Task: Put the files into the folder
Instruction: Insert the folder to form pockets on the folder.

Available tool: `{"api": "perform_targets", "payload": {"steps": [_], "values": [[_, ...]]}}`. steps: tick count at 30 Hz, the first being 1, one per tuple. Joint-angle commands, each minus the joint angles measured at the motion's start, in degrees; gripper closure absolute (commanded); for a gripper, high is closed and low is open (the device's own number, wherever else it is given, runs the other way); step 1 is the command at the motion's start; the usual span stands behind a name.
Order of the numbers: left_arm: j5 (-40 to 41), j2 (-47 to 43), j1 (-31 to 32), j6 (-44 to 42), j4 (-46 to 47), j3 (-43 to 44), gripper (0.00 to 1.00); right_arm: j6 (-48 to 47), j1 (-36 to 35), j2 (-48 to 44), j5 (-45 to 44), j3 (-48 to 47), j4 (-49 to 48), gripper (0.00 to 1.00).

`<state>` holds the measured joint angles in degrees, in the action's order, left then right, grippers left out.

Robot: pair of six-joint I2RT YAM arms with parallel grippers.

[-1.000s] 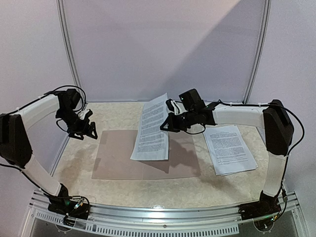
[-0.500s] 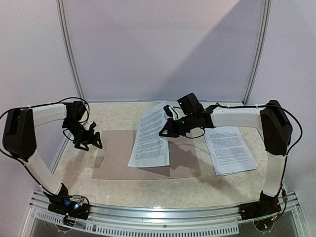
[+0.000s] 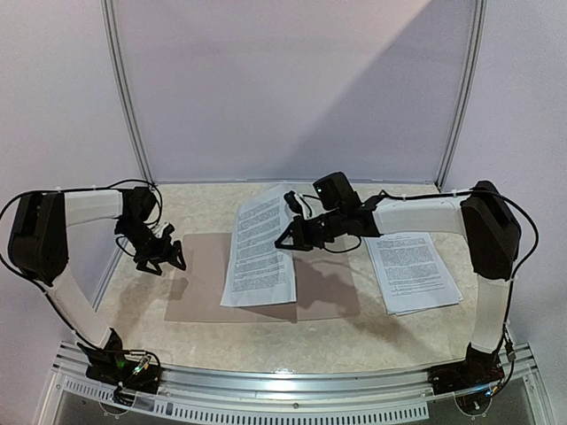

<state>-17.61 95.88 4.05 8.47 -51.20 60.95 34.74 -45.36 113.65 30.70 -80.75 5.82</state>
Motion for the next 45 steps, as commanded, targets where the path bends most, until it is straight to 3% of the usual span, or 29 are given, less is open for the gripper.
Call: {"api": "perform_targets", "payload": {"steps": [1,31,42,45], "values": [[-0.4,1.9,-0.4,1.1,1.8,-1.4,0.13,3.8,-0.3,3.4,0.7,1.7,-5.1,1.0],[-2.9,7.7,-0.5,3.0,4.8,-3.4,0.18,11.2,-7.2,23.0,0.7,-17.3,-8.8,1.0],[-3.5,7.5,-0.5,3.0,5.0,-3.6,0.19,15.1,-6.9,21.9,-6.8,-15.5,-6.0,1.0],[-3.6,7.7,-0.5,3.0,5.0,-3.5,0.19,16.1,-7.1,23.2,-5.3,-16.5,-8.4,1.0]]}}
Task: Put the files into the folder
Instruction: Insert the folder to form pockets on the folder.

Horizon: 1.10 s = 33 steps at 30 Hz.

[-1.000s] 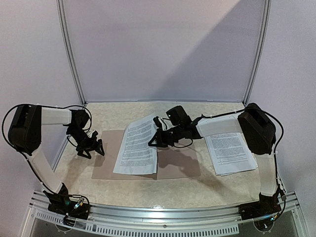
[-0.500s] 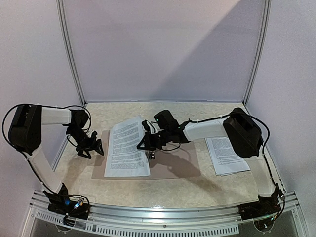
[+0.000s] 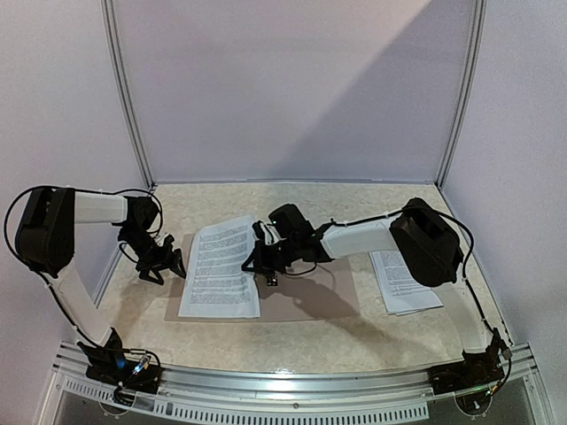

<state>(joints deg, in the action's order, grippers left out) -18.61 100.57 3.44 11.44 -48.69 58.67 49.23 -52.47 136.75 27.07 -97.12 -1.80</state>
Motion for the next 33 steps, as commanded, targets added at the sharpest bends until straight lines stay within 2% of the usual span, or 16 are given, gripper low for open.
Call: {"api": "perform_targets", "payload": {"steps": [1,7,14,22,33], "values": [[-2.5,3.0,0.1,0.0,2.5,-1.2,0.19,2.1,-0.3,0.9,-1.1,-0.6,-1.1,1.0],[-2.7,2.7,0.1,-0.1,2.7,-1.3,0.19,5.3,-1.7,4.2,0.1,-1.6,-4.8,1.0],[-2.8,2.8,0.1,-0.3,2.6,-1.1,0.19,4.2,-2.4,7.0,3.4,-6.3,-5.0,1.0],[-1.9,2.6,0.1,-0.9,2.9,-1.1,0.19,-4.2,-2.3,8.2,6.3,-10.8,1.7,1.0],[-2.0,2.2,0.2,-1.1,3.1,-0.9,0.19,-3.1,-2.4,10.4,5.9,-11.7,3.6,1.0]]}}
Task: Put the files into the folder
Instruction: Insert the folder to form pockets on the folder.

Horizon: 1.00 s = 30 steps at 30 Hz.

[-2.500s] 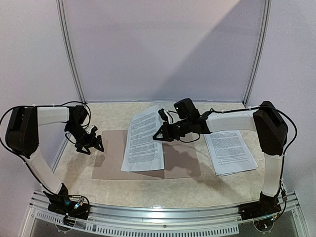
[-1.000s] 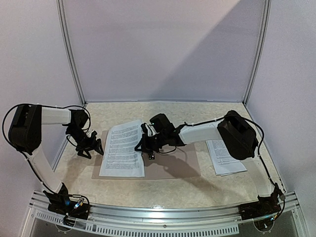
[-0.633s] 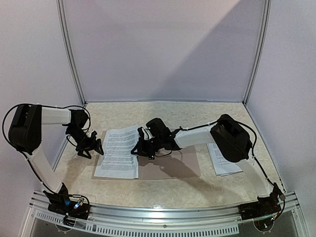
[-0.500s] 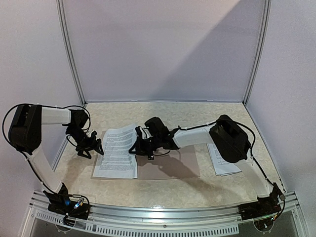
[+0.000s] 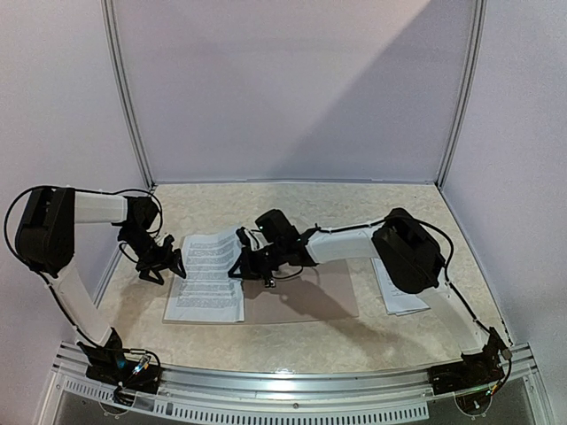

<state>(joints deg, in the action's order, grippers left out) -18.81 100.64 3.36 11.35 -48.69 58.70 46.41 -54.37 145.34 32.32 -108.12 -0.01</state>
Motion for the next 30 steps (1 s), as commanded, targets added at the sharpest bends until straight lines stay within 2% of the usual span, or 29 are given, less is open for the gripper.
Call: {"api": "perform_targets", "payload": {"steps": [1,8,13,17,23,27,30], "values": [[-1.8,2.1,0.3,-1.0,3.1,-1.0,0.19,-0.4,-0.5,1.8,0.8,-0.8,1.8,1.0],[-1.8,1.9,0.3,-1.1,3.2,-1.0,0.19,-0.3,-0.4,2.2,-0.1,-1.6,2.3,1.0],[-1.4,1.6,0.3,-1.3,3.0,-0.9,0.19,0.1,-0.5,1.4,-1.8,-1.9,5.2,0.74],[-0.9,1.2,0.2,-1.5,2.8,-0.7,0.19,-0.9,-0.5,-1.7,-4.9,-1.8,7.5,0.59],[-0.5,0.5,0.2,-1.9,2.2,0.0,0.18,-1.0,-0.5,-7.2,-14.9,-3.8,17.7,0.47],[0.2,-0.2,0.2,-2.2,2.0,0.2,0.18,-1.3,-0.3,-9.8,-20.2,-5.3,25.2,0.43],[0.9,-0.9,0.2,-2.6,1.3,1.1,0.18,-3.3,0.3,-13.2,-21.9,-5.7,28.7,0.35]]}}
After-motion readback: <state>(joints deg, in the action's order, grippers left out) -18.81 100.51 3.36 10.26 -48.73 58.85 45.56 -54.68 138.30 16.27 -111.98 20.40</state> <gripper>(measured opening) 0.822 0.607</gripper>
